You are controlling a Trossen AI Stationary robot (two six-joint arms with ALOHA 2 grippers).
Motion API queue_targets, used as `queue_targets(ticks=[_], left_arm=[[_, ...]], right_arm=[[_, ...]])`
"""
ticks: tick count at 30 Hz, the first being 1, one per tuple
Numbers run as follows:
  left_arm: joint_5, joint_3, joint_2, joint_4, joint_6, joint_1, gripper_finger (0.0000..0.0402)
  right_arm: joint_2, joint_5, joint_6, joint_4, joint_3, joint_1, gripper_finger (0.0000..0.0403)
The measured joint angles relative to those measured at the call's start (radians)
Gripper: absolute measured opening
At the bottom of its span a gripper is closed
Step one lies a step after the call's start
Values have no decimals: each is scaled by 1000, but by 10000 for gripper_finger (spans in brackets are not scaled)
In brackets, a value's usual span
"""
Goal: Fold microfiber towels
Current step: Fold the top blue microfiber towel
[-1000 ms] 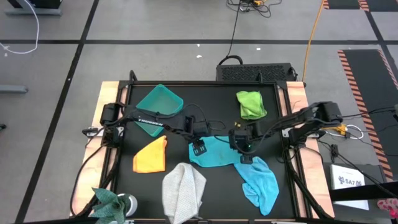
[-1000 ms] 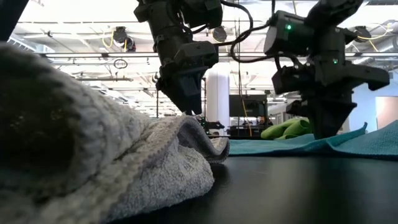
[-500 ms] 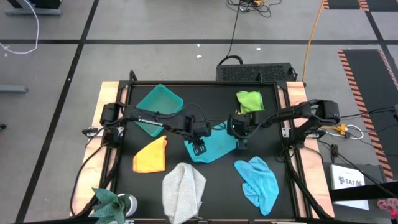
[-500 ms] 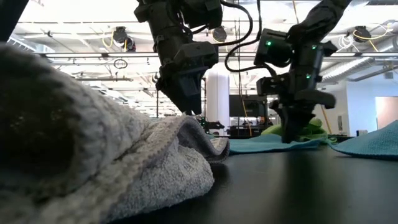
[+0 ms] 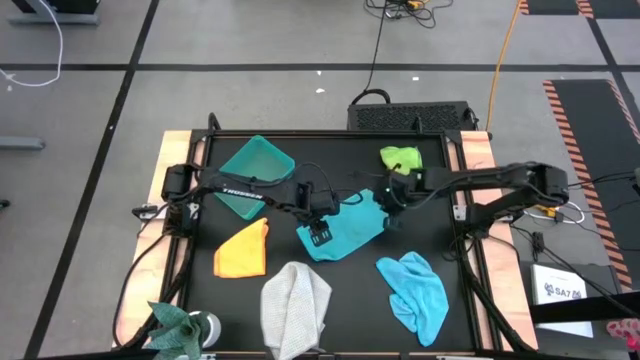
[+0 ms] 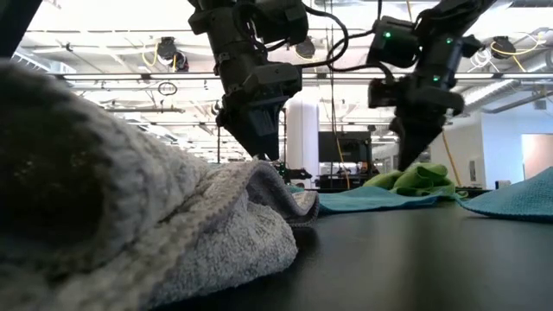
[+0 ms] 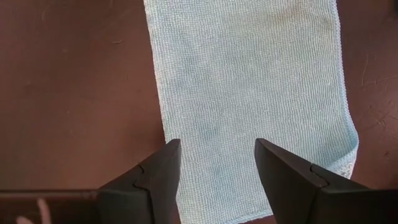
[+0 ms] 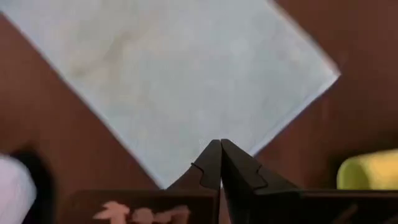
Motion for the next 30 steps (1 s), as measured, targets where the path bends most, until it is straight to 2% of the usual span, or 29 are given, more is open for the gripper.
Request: queue_targets(ticks=[8, 17, 22, 30], left_arm=[[0, 0, 0, 0, 0, 0, 209], [0, 0, 0, -3, 10, 0, 209], [6, 0, 0, -3, 12, 0, 209], [18, 0, 0, -3, 10, -1, 209]], right_arm=[[37, -2, 29, -15, -8, 51, 0], [51, -24, 83, 74, -120, 82, 0], [48, -22, 39, 108, -152, 62, 0], [51, 36, -106, 207, -156, -11, 0]])
